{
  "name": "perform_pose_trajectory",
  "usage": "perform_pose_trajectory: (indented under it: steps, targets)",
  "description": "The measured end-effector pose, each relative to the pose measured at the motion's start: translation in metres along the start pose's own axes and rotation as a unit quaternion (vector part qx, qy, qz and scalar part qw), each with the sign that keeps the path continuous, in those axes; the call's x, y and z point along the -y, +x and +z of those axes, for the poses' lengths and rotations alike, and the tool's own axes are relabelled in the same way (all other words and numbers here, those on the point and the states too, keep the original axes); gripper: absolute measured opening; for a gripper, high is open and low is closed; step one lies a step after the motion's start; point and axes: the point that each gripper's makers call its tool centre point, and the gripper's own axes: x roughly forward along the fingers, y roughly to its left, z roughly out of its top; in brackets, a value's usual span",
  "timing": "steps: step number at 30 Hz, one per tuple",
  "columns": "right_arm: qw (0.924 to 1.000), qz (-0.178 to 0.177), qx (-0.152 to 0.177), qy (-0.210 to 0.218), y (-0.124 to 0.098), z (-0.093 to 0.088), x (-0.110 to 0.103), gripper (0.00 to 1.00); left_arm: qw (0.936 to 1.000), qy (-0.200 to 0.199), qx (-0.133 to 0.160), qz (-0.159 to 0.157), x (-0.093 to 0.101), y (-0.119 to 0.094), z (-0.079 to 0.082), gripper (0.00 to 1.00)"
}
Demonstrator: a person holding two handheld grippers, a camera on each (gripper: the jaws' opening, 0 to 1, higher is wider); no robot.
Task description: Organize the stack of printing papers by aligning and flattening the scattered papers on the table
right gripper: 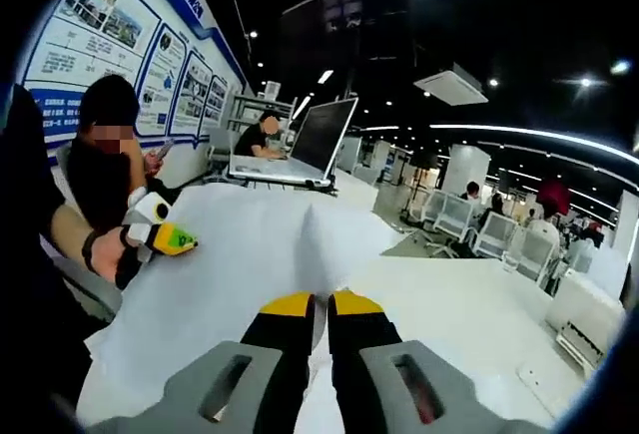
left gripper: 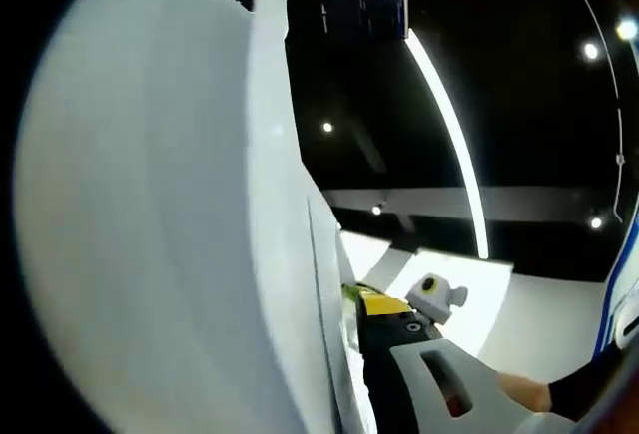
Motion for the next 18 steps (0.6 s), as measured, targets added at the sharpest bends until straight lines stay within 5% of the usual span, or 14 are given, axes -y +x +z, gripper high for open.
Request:
perform_pose_trajectory:
  steps: [18]
  targets:
    - [0.9995,0.016,-0.021,-0.017,0.005,-0.010,-0.007,0.02,1.0000,0.000,-0.003,-0.005,0.002,0.000,-0.001,0.17]
